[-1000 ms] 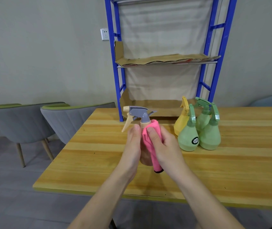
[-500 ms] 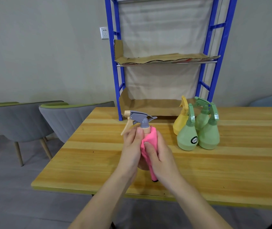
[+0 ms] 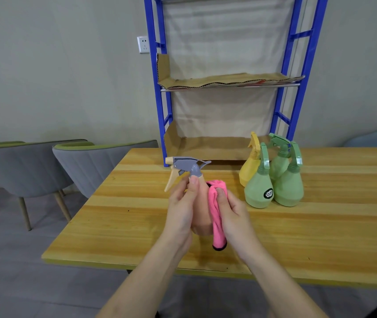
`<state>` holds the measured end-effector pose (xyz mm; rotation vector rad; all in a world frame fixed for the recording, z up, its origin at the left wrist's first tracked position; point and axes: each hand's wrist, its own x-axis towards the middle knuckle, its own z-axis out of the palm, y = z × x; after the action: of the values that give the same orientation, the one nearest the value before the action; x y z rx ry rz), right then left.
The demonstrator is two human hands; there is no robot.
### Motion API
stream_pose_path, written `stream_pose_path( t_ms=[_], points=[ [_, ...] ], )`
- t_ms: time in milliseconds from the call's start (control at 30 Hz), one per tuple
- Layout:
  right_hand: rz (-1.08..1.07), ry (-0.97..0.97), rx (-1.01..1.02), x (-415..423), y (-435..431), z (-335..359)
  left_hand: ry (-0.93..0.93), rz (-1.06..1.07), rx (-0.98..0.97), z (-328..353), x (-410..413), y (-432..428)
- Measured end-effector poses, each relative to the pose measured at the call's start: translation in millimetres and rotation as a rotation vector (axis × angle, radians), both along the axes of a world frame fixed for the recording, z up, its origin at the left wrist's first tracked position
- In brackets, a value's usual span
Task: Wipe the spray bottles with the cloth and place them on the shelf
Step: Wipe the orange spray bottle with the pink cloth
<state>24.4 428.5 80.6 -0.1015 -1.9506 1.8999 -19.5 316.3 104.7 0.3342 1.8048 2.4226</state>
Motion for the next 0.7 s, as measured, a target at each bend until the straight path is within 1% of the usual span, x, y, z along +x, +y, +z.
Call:
stream_pose_path(
  t_ms=[100,167,233,367,400,433,500,633,667,700],
  points=[
    [-0.011,0.001,-0.010,-0.4,0.4,-6.6,0.023,0.033,0.024,2.9,-9.4,2.1],
    [-0.032,0.047,0.056,1.4,-3.1,-6.4,0.047,0.058,-0.004,4.8,-10.6,6.2],
    [-0.074,0.116,0.178,1.9,-4.3,-4.6,0.070,0.061,-0.009,5.0,-10.1,10.1],
    [-0.179,0.272,0.568,-6.8,-0.7,-1.8,0.083,0.044,-0.016,6.9,-11.6,11.6],
    [-0.186,0.310,0.614,-8.4,-1.6,-1.2,0.076,0.042,-0.011,8.4,-12.1,12.1],
    [-0.184,0.332,0.618,-8.8,-2.8,-0.6,0.066,0.044,-0.005,9.9,-13.1,12.8],
    [-0.167,0.317,0.520,-6.9,-5.4,0.5,0.071,0.058,0.015,14.7,-12.8,13.0],
    [-0.077,0.085,0.073,-0.6,-5.7,6.8,0.150,0.066,-0.011,16.7,-11.6,8.8],
    [-0.051,0.054,0.001,-0.3,-4.8,7.9,0.167,0.050,-0.016,17.1,-10.0,8.5],
    [-0.044,0.046,-0.026,-0.2,-4.4,10.0,0.173,0.033,-0.014,18.0,-8.1,8.4]
  ],
)
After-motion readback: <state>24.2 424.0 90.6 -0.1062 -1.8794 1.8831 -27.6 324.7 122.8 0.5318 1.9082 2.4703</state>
